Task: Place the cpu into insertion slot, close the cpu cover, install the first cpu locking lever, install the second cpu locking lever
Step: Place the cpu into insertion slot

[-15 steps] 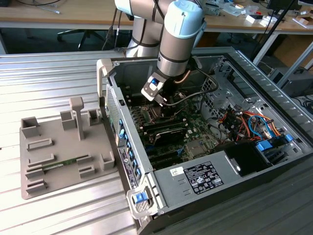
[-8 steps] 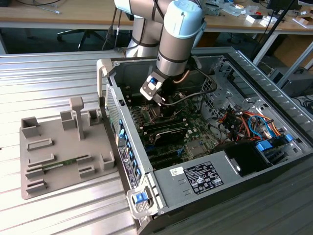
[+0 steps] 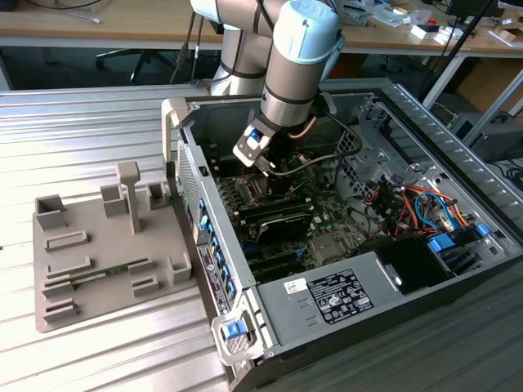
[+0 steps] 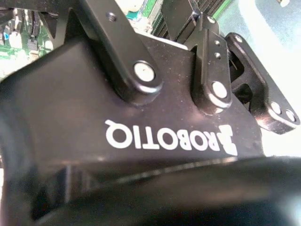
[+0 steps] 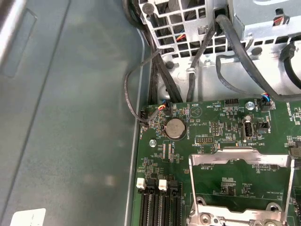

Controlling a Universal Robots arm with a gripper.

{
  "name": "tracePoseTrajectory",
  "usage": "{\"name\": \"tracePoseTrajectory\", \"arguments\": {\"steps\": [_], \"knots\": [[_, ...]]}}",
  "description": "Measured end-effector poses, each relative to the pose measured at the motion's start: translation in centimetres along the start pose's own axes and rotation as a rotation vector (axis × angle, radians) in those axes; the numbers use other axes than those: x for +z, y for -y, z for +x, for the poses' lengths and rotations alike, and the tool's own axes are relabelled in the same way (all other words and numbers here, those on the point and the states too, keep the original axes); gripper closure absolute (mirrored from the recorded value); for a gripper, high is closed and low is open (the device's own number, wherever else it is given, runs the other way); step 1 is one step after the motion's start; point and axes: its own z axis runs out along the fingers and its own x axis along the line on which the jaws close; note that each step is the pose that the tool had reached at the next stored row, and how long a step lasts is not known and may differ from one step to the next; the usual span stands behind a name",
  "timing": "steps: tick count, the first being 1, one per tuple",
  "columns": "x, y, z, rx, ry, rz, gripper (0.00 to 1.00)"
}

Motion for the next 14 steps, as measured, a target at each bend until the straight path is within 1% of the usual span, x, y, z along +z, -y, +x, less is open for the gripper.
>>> {"name": "tracePoseTrajectory", "arguments": {"steps": [5,10,14], "knots": [[-0.14,-0.01,-0.02,0.0,0.0,0.0001,0.31],[-0.9,-0.04,0.0,0.0,-0.0001,-0.0001,0.31],[-1.0,-0.05,0.0,0.0,-0.0001,0.0,0.31]]}}
